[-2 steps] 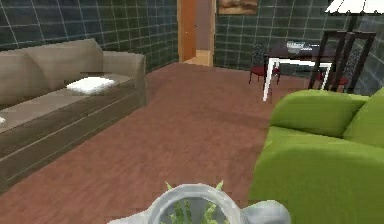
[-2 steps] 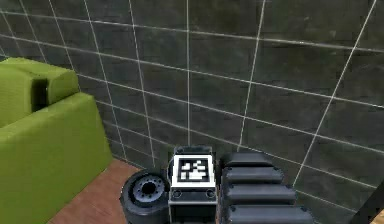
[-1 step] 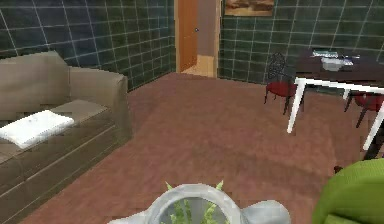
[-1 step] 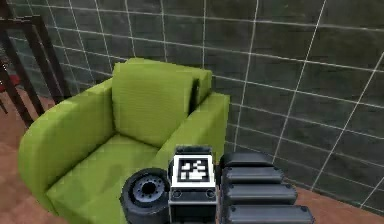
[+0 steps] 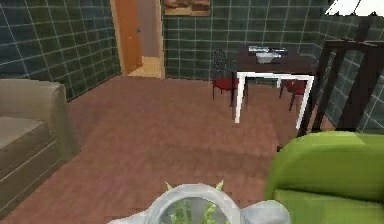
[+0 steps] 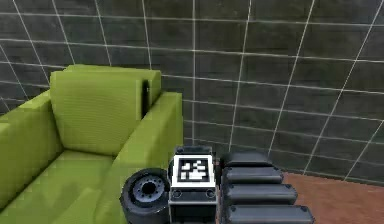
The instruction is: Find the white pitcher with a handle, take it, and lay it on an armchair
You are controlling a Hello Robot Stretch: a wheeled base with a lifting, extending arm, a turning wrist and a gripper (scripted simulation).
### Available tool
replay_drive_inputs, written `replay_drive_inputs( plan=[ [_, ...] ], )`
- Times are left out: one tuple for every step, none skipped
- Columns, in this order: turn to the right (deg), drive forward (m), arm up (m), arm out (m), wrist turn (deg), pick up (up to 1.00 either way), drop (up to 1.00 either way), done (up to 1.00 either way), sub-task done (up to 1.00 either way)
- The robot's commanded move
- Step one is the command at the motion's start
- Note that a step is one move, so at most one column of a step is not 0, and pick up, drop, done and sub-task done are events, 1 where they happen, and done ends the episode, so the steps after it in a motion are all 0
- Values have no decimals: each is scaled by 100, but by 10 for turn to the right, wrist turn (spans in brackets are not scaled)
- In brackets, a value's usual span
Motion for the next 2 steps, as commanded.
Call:
replay_drive_inputs(
  plan=[
    [0,10,0,0,0,0,0,0,0],
    [90,0,0,0,0,0,0,0,0]
  ],
)
